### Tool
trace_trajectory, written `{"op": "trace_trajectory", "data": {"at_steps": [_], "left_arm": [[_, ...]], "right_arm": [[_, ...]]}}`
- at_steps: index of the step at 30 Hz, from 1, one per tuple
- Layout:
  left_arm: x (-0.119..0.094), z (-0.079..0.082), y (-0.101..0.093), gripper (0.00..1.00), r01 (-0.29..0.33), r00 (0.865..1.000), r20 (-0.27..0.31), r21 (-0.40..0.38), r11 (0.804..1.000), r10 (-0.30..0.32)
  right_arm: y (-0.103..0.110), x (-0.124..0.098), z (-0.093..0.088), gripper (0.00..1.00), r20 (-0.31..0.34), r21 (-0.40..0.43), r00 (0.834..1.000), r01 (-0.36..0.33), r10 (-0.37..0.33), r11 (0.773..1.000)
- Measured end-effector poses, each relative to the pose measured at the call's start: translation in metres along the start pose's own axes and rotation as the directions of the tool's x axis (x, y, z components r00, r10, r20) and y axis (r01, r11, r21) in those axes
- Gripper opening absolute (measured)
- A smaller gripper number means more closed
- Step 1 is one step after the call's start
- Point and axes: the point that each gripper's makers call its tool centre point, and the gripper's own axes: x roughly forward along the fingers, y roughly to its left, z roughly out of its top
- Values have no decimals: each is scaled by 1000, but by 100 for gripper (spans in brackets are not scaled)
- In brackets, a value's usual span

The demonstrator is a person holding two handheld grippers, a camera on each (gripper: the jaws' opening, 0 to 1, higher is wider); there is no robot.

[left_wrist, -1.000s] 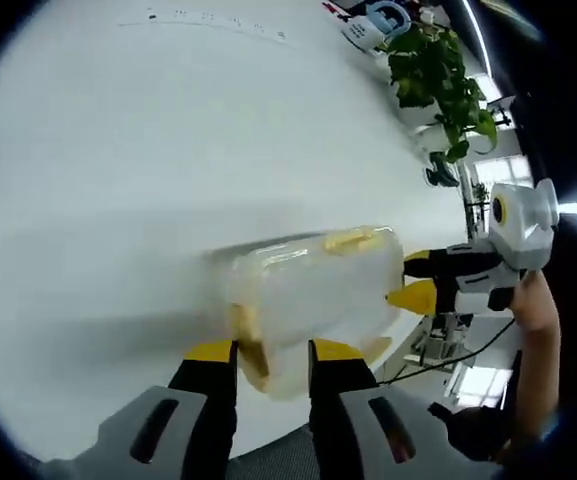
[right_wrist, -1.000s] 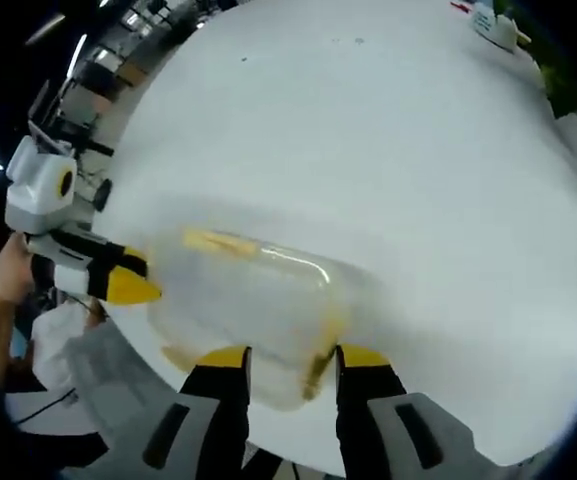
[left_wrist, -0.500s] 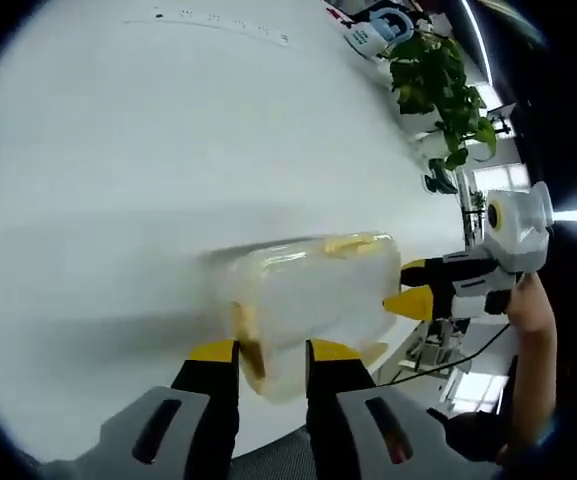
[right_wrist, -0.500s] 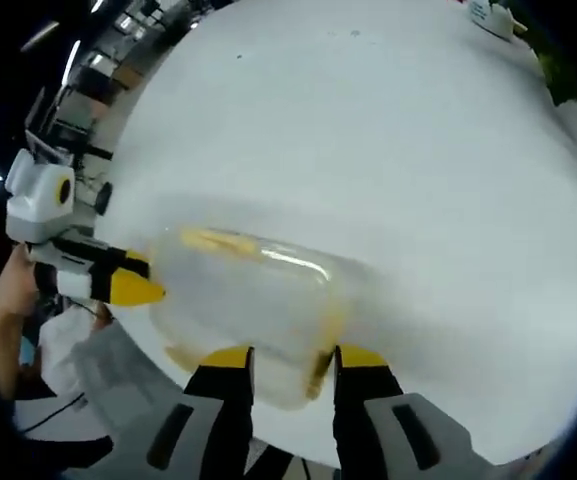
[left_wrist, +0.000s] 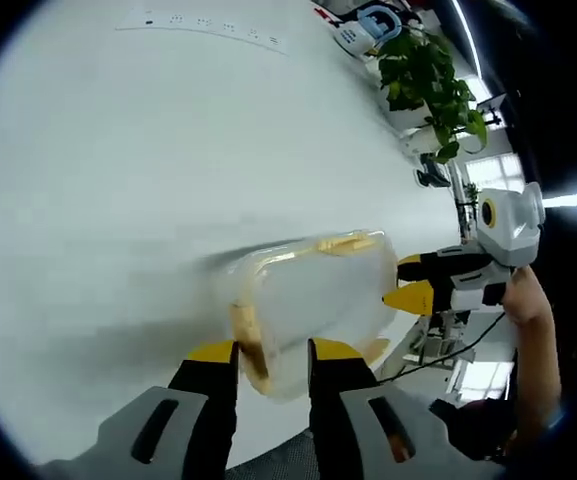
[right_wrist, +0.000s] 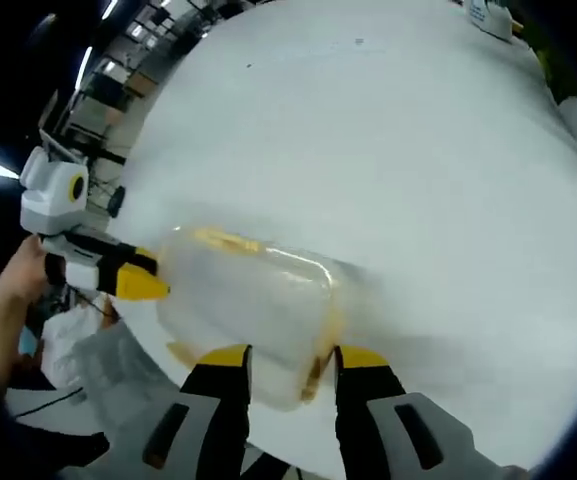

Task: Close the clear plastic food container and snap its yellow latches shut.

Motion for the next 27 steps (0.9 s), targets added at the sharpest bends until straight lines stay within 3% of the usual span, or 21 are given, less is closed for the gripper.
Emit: {"op": "trace_trajectory", "data": {"at_steps": [1,2,4,7,11,13,14,15,16,18,19,20,21,23,27], "left_arm": [[-2,0,0,23,-15,1000,6,45,999,15],[-6,0,0,22,-42,999,13,164,986,41],[-8,1,8,26,-111,994,25,311,944,109],[-16,-5,8,27,-141,988,-3,426,894,157],[-29,13,-10,26,-136,990,53,502,854,127],[-34,21,-30,26,-99,995,61,630,770,77],[-36,23,-36,27,-96,995,53,678,729,83],[-36,23,-42,28,-81,996,37,719,690,78],[-33,24,-51,28,-64,998,35,779,624,58],[-27,25,-56,27,-70,996,24,810,582,86],[-21,23,-65,25,-33,999,9,839,544,46],[-17,22,-68,21,-21,999,2,845,534,36],[-13,21,-68,19,-22,999,-3,842,539,46],[-5,18,-72,19,-8,999,-15,848,529,40],[7,14,-67,19,10,997,-47,881,473,65]], "right_arm": [[0,-2,-2,32,-8,-34,1000,15,-15,999],[1,-2,-3,31,-18,-62,999,26,-27,998],[3,-5,-8,31,-69,-164,996,50,-62,985],[1,-9,-3,32,-74,-300,990,97,-124,949],[15,-18,21,30,-1,-392,997,75,-82,917],[29,-22,32,28,28,-431,999,44,-36,901],[34,-22,37,27,23,-478,999,31,-23,878],[39,-22,39,27,15,-543,1000,22,-16,840],[43,-20,43,25,19,-590,1000,20,-12,807],[45,-15,40,23,-29,-646,999,8,-35,764],[48,-12,40,21,-42,-665,999,-7,-29,747],[50,-7,38,18,-67,-665,998,-27,-23,747],[51,-4,36,18,-79,-666,997,-36,-23,745],[52,1,36,17,-86,-669,996,-41,-23,742],[57,8,35,16,-92,-691,996,-62,-2,720]]}}
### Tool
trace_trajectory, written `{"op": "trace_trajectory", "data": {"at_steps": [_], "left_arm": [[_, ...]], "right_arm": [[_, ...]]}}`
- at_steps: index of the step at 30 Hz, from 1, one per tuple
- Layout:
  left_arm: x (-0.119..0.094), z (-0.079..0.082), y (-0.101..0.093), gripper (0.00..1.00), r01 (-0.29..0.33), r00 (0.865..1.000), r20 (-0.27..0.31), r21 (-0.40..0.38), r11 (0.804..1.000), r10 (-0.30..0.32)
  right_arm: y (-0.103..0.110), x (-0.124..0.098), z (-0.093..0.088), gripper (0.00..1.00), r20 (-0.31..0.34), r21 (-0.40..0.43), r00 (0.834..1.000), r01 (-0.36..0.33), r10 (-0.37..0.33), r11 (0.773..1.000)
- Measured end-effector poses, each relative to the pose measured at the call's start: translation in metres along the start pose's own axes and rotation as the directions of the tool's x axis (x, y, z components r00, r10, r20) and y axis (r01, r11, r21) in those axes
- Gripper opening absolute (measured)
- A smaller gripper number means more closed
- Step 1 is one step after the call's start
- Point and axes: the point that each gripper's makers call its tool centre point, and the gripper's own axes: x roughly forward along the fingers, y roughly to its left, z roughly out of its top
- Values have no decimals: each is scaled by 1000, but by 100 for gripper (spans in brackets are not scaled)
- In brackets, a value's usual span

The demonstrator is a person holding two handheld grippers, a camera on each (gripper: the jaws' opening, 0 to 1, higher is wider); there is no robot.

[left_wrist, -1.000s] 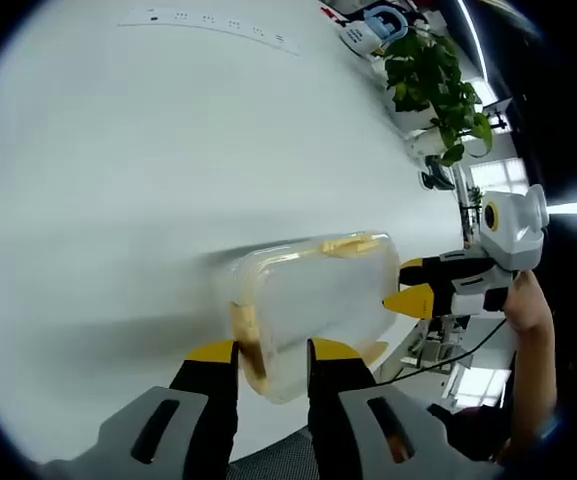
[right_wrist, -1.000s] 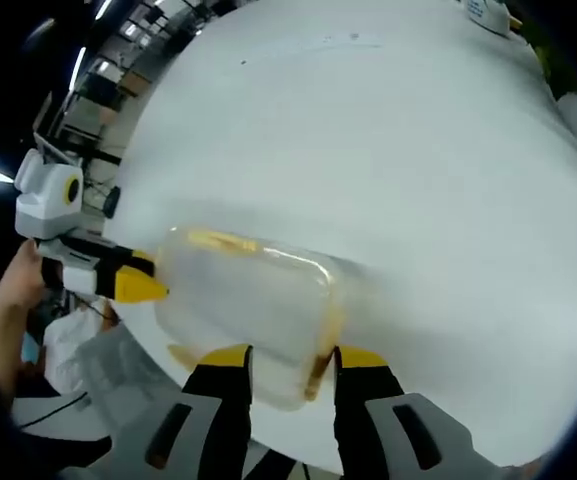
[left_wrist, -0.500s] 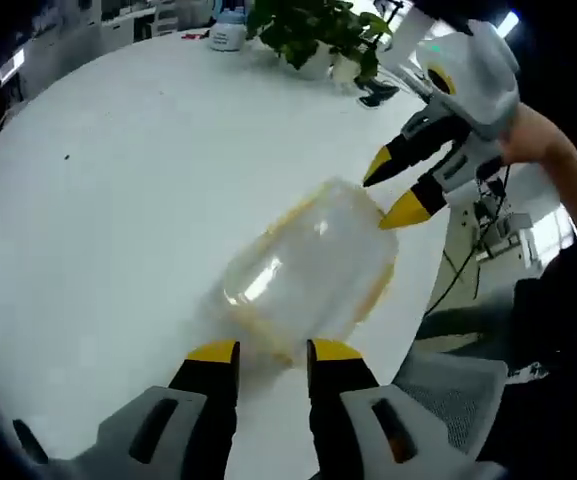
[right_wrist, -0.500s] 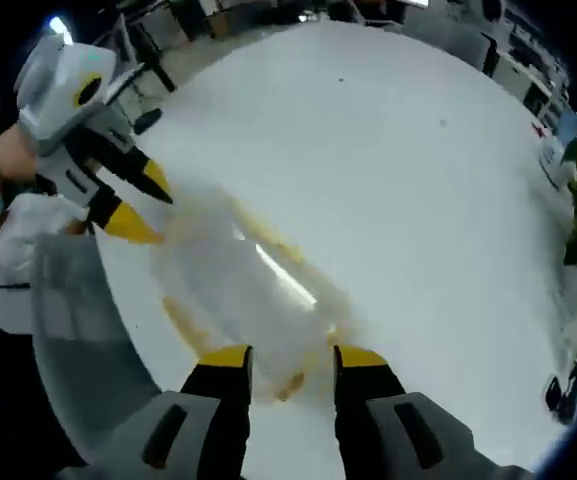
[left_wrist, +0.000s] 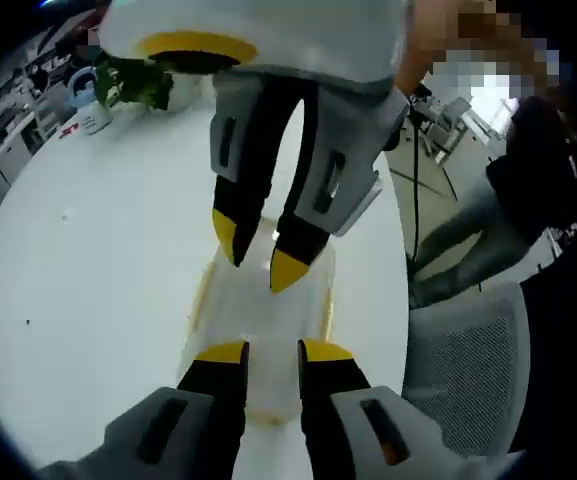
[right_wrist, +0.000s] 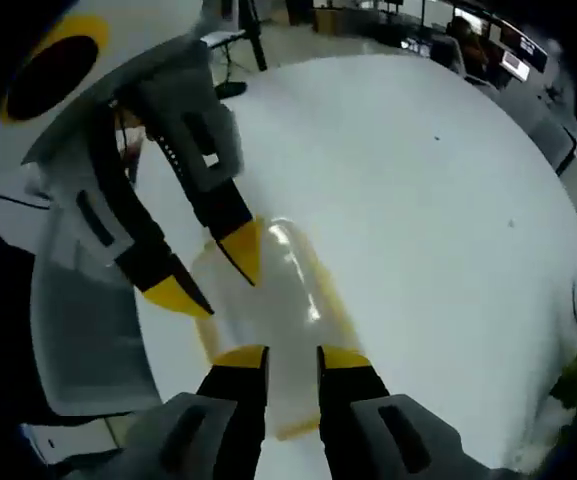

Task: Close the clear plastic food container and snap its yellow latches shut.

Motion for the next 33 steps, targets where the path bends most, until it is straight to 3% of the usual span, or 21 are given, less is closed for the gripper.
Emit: {"op": "trace_trajectory", "data": {"at_steps": [6,10,14,15,17,19,25,27,28,30,32,33], "left_arm": [[7,7,6,19,-21,999,31,-7,1000,21],[14,10,-9,18,0,999,47,14,1000,-1],[23,0,-19,17,8,1000,2,53,999,-8],[22,6,-17,16,-8,999,33,86,996,5],[22,4,-23,18,-1,1000,15,49,999,0],[23,4,-29,21,2,1000,10,69,998,-2],[23,0,-34,31,-85,996,-21,217,973,91],[25,-2,-36,38,-122,990,-28,274,954,135],[26,-4,-34,43,-161,983,-33,300,940,179],[27,-8,-30,43,-208,968,-57,365,907,245],[29,-6,-32,42,-213,968,-45,374,903,247],[30,-4,-33,42,-213,969,-44,356,910,244]], "right_arm": [[-12,4,5,18,22,8,1000,22,-22,1000],[-17,5,5,19,35,5,999,26,-26,1000],[-23,7,6,19,35,16,999,28,-29,999],[-24,8,5,19,34,21,999,29,-30,999],[-26,10,4,19,32,29,999,31,-32,999],[-27,11,4,19,34,37,999,32,-33,999],[-27,12,5,20,37,48,999,14,-16,999],[-29,11,6,23,37,36,999,20,-21,999],[-30,11,7,29,37,35,999,27,-29,999],[-25,11,9,29,46,15,999,8,-9,1000],[-25,12,9,27,30,3,1000,7,-8,1000],[-24,13,8,27,22,-6,1000,5,-5,1000]]}}
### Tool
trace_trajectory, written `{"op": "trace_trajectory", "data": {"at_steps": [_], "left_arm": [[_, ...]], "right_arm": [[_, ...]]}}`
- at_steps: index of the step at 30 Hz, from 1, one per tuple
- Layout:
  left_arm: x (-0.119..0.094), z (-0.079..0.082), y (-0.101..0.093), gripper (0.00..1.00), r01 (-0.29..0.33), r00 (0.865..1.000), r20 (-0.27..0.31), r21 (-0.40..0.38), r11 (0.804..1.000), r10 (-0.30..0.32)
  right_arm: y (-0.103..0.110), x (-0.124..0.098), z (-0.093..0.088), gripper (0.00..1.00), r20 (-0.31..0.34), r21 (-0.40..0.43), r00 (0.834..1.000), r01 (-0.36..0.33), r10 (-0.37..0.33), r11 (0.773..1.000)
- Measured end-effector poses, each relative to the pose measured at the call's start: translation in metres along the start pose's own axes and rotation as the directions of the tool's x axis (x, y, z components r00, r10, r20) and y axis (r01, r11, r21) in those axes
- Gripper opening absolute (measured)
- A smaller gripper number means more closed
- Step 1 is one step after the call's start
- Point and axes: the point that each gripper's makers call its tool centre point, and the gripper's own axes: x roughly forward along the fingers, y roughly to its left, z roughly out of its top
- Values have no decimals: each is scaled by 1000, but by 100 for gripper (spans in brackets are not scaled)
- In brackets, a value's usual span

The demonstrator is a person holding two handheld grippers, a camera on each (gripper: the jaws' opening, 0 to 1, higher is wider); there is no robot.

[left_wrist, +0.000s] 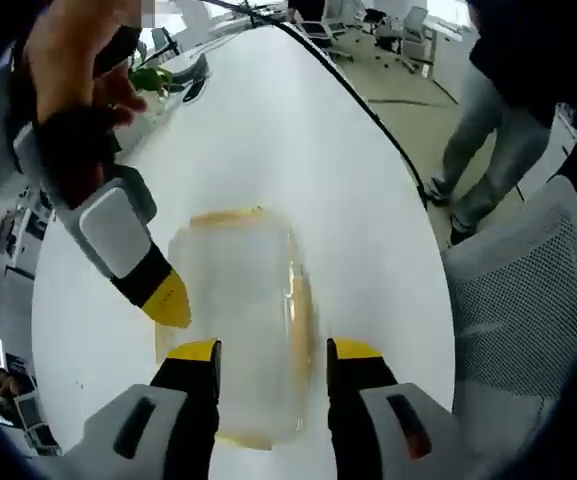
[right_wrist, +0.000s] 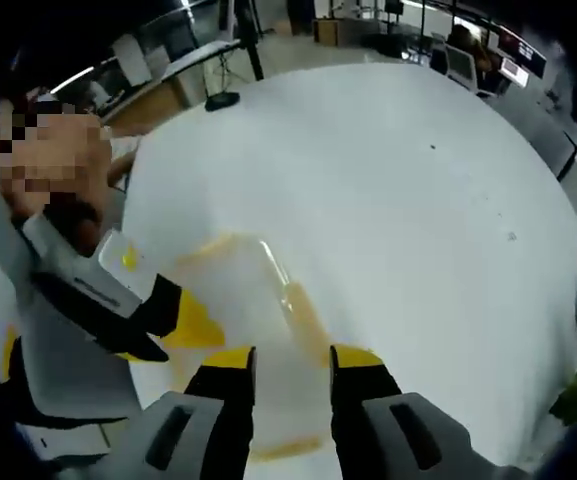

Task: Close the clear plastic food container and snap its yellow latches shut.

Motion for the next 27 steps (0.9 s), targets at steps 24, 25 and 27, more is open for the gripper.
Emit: {"op": "trace_trajectory", "data": {"at_steps": [24,25,27], "left_arm": [[12,8,13,45,-81,992,-106,-81,993,72],[12,8,13,45,-80,991,-114,-79,994,71],[12,7,14,44,-79,991,-119,-86,993,68]], "right_arm": [[4,19,10,28,-133,-35,970,-209,202,977],[3,19,10,28,-140,-32,969,-212,205,977],[3,19,9,28,-142,-33,968,-215,208,976]]}}
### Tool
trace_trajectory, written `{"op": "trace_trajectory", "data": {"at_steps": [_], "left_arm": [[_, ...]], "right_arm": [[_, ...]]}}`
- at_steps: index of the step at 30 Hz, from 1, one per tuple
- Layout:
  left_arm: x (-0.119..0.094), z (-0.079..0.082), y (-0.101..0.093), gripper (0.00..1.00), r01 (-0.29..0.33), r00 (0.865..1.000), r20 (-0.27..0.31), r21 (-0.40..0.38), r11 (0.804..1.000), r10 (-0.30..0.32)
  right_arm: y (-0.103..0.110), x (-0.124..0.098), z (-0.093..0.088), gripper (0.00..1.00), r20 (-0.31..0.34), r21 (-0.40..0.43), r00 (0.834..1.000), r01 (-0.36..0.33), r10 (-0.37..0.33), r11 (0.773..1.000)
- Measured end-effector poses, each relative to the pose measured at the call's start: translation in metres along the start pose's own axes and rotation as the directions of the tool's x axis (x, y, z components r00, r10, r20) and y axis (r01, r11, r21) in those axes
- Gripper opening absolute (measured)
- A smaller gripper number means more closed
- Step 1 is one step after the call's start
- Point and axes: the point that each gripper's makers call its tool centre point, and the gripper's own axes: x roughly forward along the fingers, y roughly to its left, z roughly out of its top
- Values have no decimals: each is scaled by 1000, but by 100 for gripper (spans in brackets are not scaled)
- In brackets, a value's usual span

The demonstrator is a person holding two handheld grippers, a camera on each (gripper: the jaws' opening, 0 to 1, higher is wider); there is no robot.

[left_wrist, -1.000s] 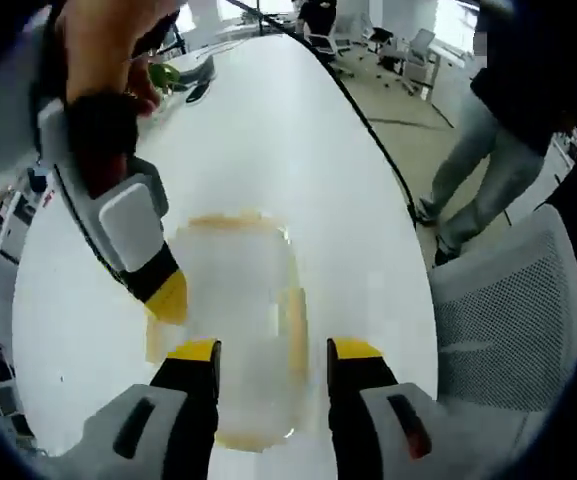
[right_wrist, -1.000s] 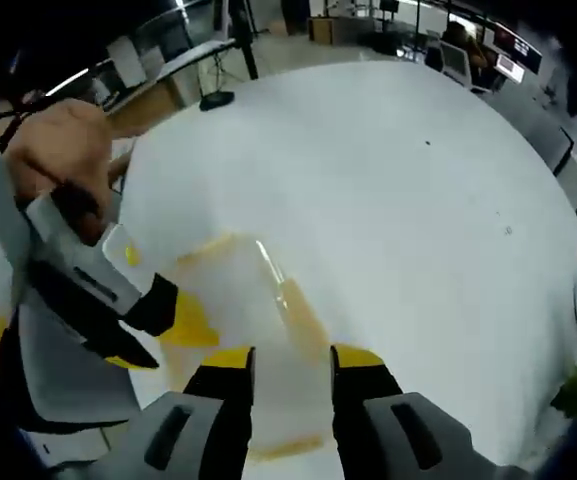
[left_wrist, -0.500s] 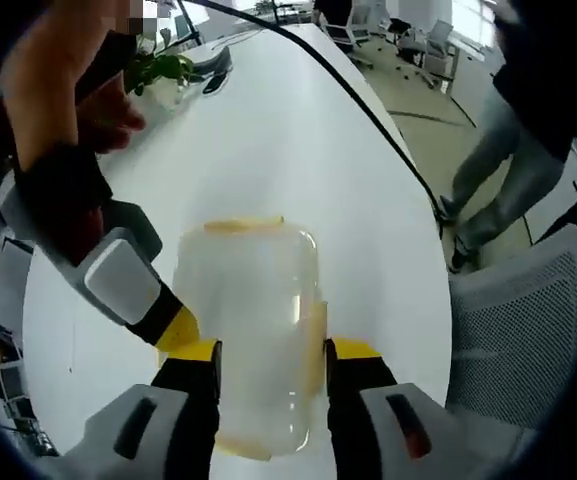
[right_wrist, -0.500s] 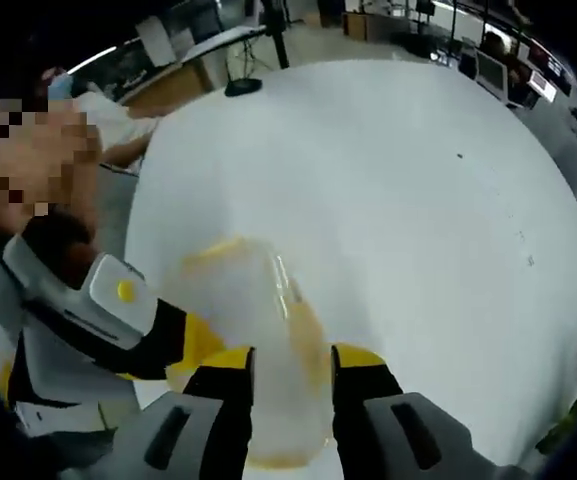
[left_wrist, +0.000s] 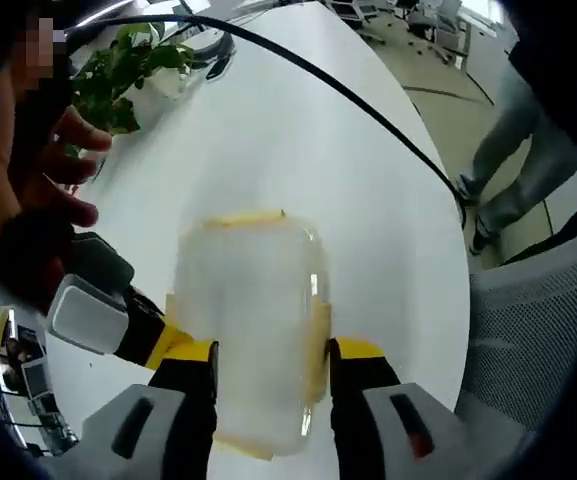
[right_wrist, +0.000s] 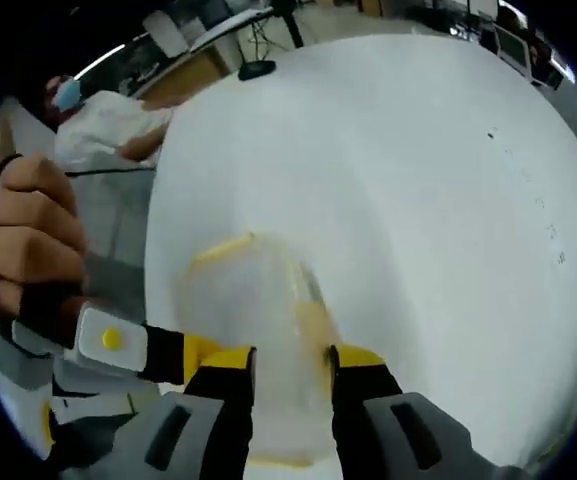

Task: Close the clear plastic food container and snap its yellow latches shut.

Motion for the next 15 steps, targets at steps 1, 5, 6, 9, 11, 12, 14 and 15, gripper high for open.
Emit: {"op": "trace_trajectory", "data": {"at_steps": [1,5,6,9,11,12,14,15], "left_arm": [[0,0,0,44,0,1000,-1,-1,1000,0],[2,0,-1,45,-19,1000,-18,13,1000,20],[2,0,-1,45,-20,1000,-21,11,1000,20],[2,0,0,44,-19,999,-33,7,1000,20],[3,0,0,44,-20,999,-41,6,1000,20],[3,0,0,44,-20,999,-43,6,1000,20],[3,0,1,44,-16,998,-52,6,1000,17],[3,0,1,43,-14,998,-56,4,1000,14]], "right_arm": [[1,-1,0,28,0,4,1000,-4,4,1000],[1,-1,-1,29,7,0,1000,-11,11,1000],[0,0,-1,29,8,-4,1000,-12,12,1000],[0,0,-1,28,10,-12,1000,-20,20,1000],[-1,0,-1,29,3,-16,1000,-23,23,1000],[-1,1,-1,29,2,-16,1000,-23,23,1000],[-1,1,-1,29,-2,-18,1000,-26,26,999],[-1,1,-1,29,-3,-15,1000,-27,27,1000]]}}
